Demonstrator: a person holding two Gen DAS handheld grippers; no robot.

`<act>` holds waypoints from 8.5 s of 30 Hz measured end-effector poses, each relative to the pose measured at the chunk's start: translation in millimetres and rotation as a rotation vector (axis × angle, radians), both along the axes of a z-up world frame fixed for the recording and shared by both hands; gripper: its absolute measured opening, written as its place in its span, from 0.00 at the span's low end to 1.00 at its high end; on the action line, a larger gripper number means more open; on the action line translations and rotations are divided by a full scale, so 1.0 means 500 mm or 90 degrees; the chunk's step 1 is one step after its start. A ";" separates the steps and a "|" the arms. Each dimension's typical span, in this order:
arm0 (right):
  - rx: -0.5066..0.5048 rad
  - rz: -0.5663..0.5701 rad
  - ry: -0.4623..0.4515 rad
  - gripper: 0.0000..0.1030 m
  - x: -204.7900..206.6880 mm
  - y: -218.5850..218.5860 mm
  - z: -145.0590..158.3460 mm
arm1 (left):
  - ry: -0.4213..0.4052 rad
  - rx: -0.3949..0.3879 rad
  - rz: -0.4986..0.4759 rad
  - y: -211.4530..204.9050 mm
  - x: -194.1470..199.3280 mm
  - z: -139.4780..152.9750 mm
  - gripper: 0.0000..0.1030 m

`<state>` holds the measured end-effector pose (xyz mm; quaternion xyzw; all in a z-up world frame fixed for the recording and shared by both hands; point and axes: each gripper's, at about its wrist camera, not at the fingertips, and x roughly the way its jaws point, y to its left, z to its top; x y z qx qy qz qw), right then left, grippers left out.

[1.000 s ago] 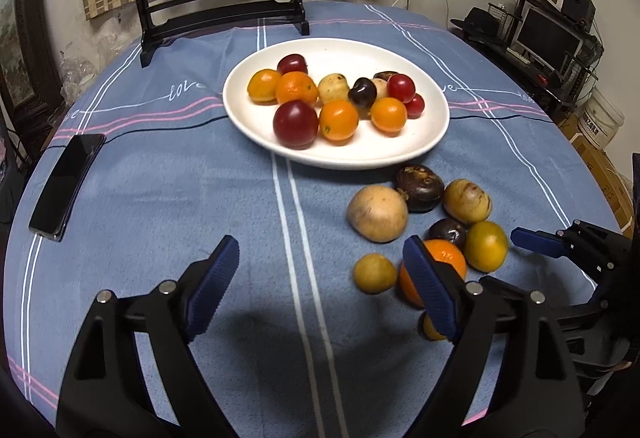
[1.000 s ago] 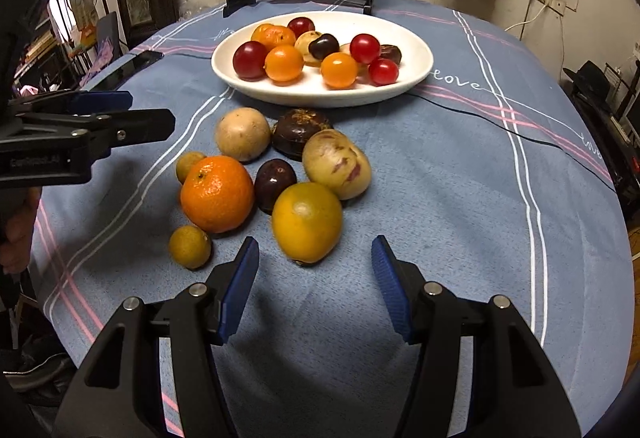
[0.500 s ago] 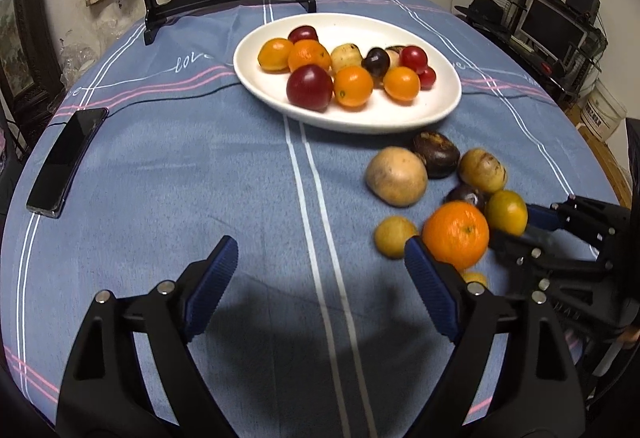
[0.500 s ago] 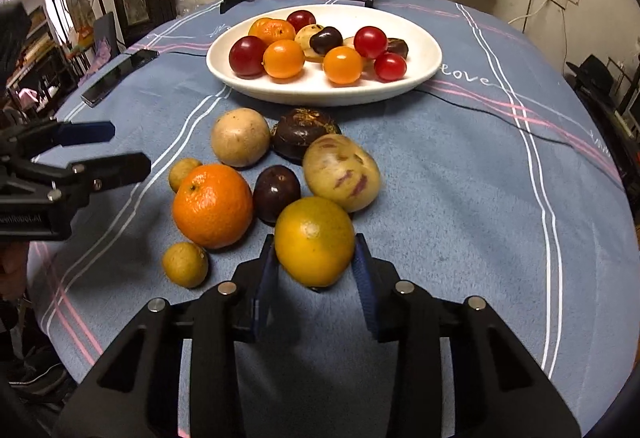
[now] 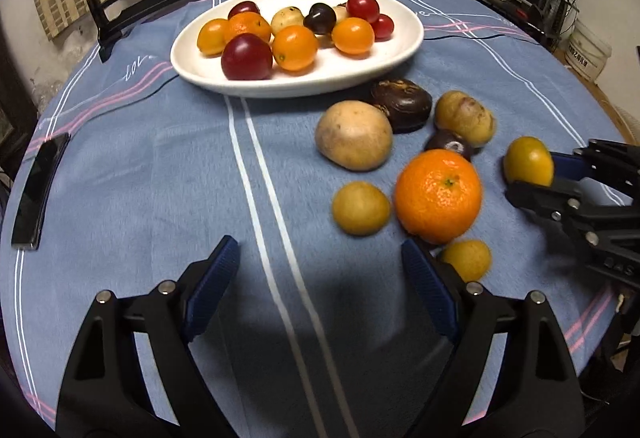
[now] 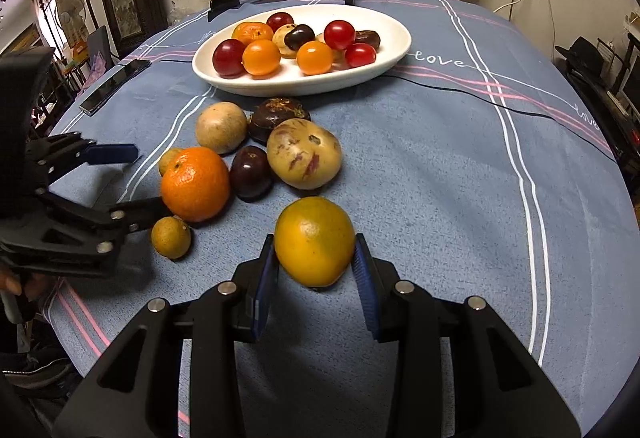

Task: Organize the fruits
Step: 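Grasp a large yellow grapefruit with the right gripper while the left grasps a small yellow fruit, then carry the grapefruit and small yellow fruit over the plate with both grippers, then lower both fruits onto the plate and open both grippers, then withdraw both open grippers from the plate toward the fruit cluster, then grasp an orange with the right gripper while the left grasps a small yellow fruit, then carry the orange and small yellow fruit over the plate with both grippers, then lower both fruits onto the plate and open both grippers, then withdraw both open grippers from the plate toward the remaining fruits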

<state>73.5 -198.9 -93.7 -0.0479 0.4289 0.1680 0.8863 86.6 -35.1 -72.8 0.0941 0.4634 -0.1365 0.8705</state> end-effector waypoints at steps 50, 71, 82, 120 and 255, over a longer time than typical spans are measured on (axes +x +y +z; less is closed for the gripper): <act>0.034 0.012 -0.106 0.37 0.067 0.012 0.142 | -0.085 -0.056 0.030 0.040 0.089 0.148 0.29; 0.017 0.013 -0.083 0.37 0.346 0.114 0.125 | -0.018 -0.100 0.111 0.046 0.340 0.086 0.29; 0.032 -0.037 -0.070 0.50 0.396 0.102 0.097 | 0.018 -0.110 0.159 0.065 0.382 0.057 0.65; 0.041 -0.098 -0.054 0.59 0.011 -0.063 0.054 | 0.016 -0.084 0.077 -0.017 -0.042 0.043 0.87; 0.047 0.006 -0.106 0.51 0.181 0.016 0.139 | -0.101 -0.082 0.135 0.038 0.200 0.154 0.68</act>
